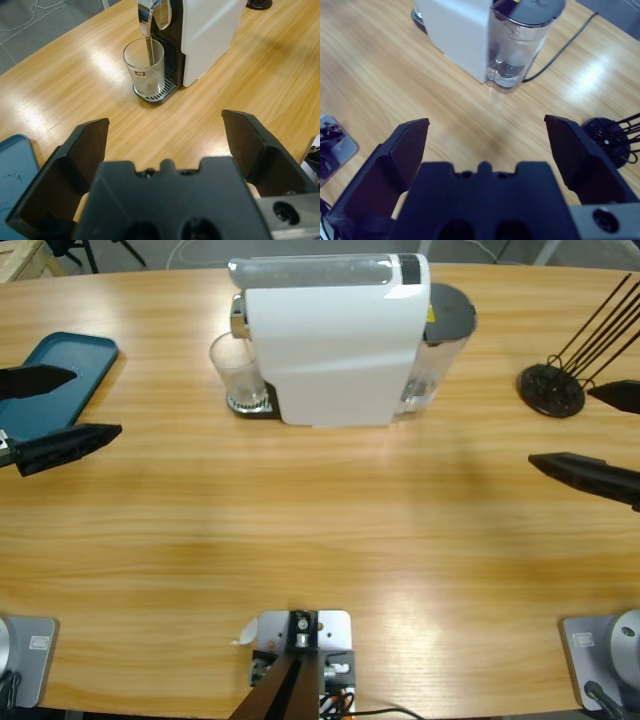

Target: Pour coffee

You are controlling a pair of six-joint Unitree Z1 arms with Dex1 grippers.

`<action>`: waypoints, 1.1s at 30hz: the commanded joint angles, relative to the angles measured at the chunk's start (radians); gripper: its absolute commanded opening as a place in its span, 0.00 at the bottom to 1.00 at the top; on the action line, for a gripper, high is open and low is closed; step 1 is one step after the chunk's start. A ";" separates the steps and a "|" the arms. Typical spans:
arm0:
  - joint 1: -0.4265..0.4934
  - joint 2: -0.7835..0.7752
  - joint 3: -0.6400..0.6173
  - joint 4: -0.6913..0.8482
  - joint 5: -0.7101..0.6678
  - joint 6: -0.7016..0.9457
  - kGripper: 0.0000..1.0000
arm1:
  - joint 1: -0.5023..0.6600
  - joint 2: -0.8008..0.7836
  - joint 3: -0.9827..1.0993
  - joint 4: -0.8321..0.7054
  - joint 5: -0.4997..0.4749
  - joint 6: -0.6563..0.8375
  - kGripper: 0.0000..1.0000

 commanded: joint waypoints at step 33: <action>-0.008 0.271 0.031 -0.135 -0.075 0.021 0.97 | 0.023 0.039 0.062 -0.041 0.009 -0.002 1.00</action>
